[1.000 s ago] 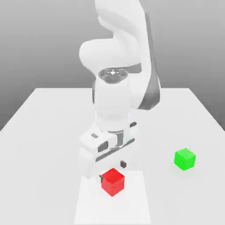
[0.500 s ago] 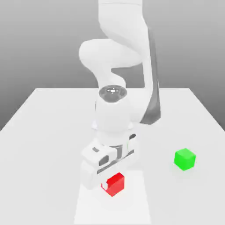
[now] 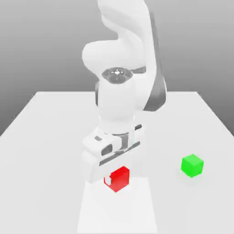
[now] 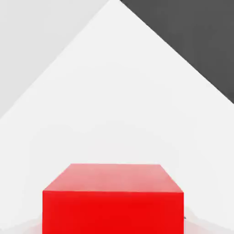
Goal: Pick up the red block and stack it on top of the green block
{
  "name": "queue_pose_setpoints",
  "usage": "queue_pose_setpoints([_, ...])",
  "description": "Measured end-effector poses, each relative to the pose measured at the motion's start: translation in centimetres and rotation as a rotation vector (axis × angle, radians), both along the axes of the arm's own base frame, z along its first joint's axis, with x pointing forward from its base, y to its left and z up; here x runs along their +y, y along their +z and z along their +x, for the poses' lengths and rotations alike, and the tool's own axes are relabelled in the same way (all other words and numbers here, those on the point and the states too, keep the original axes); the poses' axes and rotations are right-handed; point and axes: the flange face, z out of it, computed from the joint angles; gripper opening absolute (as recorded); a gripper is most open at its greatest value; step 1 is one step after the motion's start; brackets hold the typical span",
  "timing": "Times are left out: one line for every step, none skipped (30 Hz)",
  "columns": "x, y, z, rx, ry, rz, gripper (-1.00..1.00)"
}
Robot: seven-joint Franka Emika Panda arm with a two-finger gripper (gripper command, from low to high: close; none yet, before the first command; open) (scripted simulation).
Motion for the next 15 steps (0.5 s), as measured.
queue_pose_setpoints([0.0, 0.2, -0.1, 0.003, -0.001, 0.001, -1.0])
queue_pose_setpoints([0.0, 0.3, -0.3, 0.006, -0.001, 0.002, -1.0])
queue_pose_setpoints([0.1, 0.4, -0.5, 0.01, -0.002, 0.003, -1.0])
queue_pose_setpoints([0.1, 0.4, -0.7, 0.015, 0.027, 0.006, -1.0])
queue_pose_setpoints([0.4, 0.5, -0.8, 0.019, 0.075, 0.01, -1.0])
queue_pose_setpoints([1.6, 0.6, -1.0, 0.023, 0.144, 0.013, -1.0])
queue_pose_setpoints([3.9, 0.7, -1.3, 0.026, 0.244, 0.015, -1.0])
queue_pose_setpoints([6.5, 0.8, -1.8, 0.029, 0.357, 0.017, -1.0])
queue_pose_setpoints([8.6, 0.9, -2.3, 0.032, 0.465, 0.019, -1.0])
queue_pose_setpoints([10.4, 1.1, -2.9, 0.034, 0.568, 0.021, -1.0])
queue_pose_setpoints([12.1, 1.2, -3.6, 0.036, 0.67, 0.023, -1.0])
queue_pose_setpoints([13.5, 1.4, -4.2, 0.037, 0.767, 0.024, -1.0])
queue_pose_setpoints([14.8, 1.6, -4.9, 0.038, 0.861, 0.024, -1.0])
queue_pose_setpoints([16.0, 1.9, -5.5, 0.038, 0.952, 0.024, -1.0])
queue_pose_setpoints([17.1, 2.1, -6.2, 0.037, 1.039, 0.023, -1.0])
